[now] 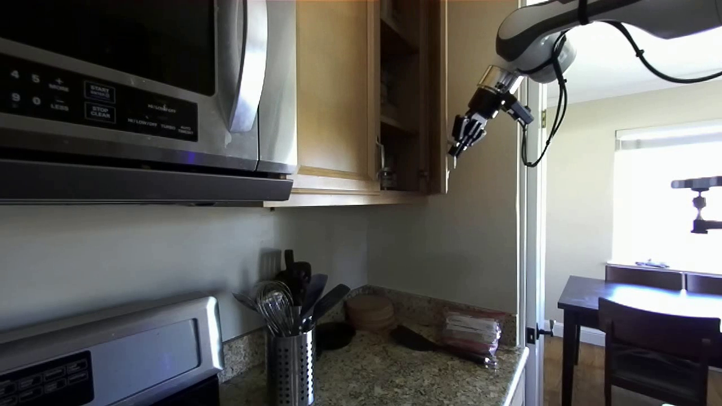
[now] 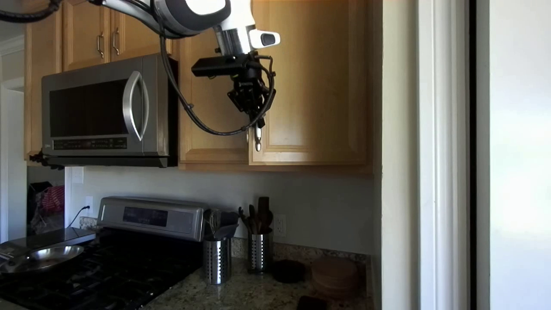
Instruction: Open the top right cabinet door
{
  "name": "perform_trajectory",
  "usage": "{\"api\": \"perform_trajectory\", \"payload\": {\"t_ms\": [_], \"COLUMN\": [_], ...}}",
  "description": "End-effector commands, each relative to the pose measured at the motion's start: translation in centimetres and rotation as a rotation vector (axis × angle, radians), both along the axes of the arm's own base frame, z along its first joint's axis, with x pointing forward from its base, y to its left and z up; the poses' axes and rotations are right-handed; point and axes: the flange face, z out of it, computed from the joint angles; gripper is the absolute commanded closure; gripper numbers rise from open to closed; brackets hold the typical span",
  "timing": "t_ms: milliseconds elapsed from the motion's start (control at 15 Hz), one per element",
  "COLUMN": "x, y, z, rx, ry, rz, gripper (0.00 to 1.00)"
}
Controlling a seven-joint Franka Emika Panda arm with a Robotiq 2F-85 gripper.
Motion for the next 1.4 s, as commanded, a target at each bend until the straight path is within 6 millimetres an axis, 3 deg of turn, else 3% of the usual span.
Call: {"api": "perform_trajectory", "payload": {"t_ms": [0,67,133,267,333,467,867,1067,1333], "x": [-4.6,-5.6,-6.4,-7.9,-6.8,-7.0,-4.9,-4.1,-4.2], "y": [-5.5,-6.1,-6.7,-7.6,-7.6,-7.0,-1.8,-0.1,1.5], "z": [2.4,2.6,2.7,3.1,2.0,1.7,-1.9,-2.8,-2.6], "rx": [-0.013,-0.019,-0.03,-0.07,-0.1,-0.152,-0.18,-0.207,-0.197], "ry": [-0.022,-0.012,-0.001,0.009,0.01,0.058,0.246,0.31,0.367], "rz": [-0.166,-0.194,-0.226,-0.292,-0.317,-0.315,-0.172,-0.134,-0.079], "gripper": [0.91,0.91,0.6,0.59,0.53,0.4,0.03,0.0,0.0]}}
